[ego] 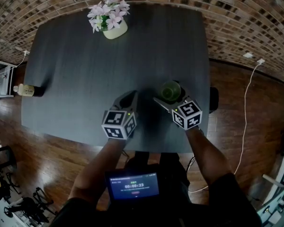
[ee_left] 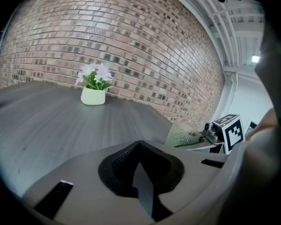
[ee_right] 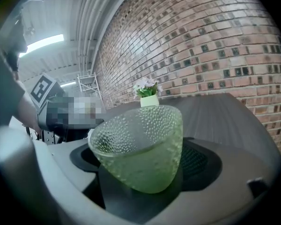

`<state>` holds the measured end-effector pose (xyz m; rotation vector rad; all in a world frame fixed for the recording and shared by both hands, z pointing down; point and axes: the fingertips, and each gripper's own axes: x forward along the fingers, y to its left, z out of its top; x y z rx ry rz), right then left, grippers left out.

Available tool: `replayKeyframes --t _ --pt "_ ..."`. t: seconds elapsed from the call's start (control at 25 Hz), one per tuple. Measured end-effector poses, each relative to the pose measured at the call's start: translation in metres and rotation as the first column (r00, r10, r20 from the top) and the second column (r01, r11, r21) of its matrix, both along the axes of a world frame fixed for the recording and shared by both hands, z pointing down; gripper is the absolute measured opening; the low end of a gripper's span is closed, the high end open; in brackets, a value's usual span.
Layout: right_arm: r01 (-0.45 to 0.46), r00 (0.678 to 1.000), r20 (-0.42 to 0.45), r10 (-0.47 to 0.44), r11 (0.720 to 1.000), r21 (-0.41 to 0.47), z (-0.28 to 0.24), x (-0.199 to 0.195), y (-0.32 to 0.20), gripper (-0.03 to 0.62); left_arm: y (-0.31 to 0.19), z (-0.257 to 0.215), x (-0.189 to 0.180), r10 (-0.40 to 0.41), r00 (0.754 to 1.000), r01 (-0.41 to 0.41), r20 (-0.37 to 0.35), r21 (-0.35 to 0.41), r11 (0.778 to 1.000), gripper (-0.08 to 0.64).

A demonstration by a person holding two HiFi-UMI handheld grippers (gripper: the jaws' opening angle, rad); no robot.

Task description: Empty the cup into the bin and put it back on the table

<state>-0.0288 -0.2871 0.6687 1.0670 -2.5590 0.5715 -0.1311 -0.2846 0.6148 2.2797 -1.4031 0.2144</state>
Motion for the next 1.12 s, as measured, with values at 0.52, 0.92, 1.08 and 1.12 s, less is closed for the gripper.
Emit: replayKeyframes --t 0.52,0.92,1.08,1.12 --pt "-0.046 0.999 0.004 0.045 0.996 0.074 -0.051 0.023 0.026 0.5 0.021 -0.024 -0.025 -0.035 0.999 0.036 -0.031 0.026 0.999 -0.008" --pt "-0.087 0.995 0.058 0.079 0.985 0.148 -0.111 0.032 0.052 0.5 0.043 -0.07 -0.037 -0.038 0.998 0.044 -0.051 0.116 0.992 -0.008" --pt "-0.068 0.996 0.07 0.055 0.978 0.195 -0.146 0.026 0.071 0.5 0.055 -0.109 -0.041 -0.042 0.997 0.053 -0.068 0.184 0.982 -0.008" --pt "-0.062 0.996 0.073 0.047 0.976 0.207 -0.155 0.026 0.076 0.483 0.059 -0.119 -0.04 -0.035 0.998 0.046 -0.06 0.207 0.977 -0.008"
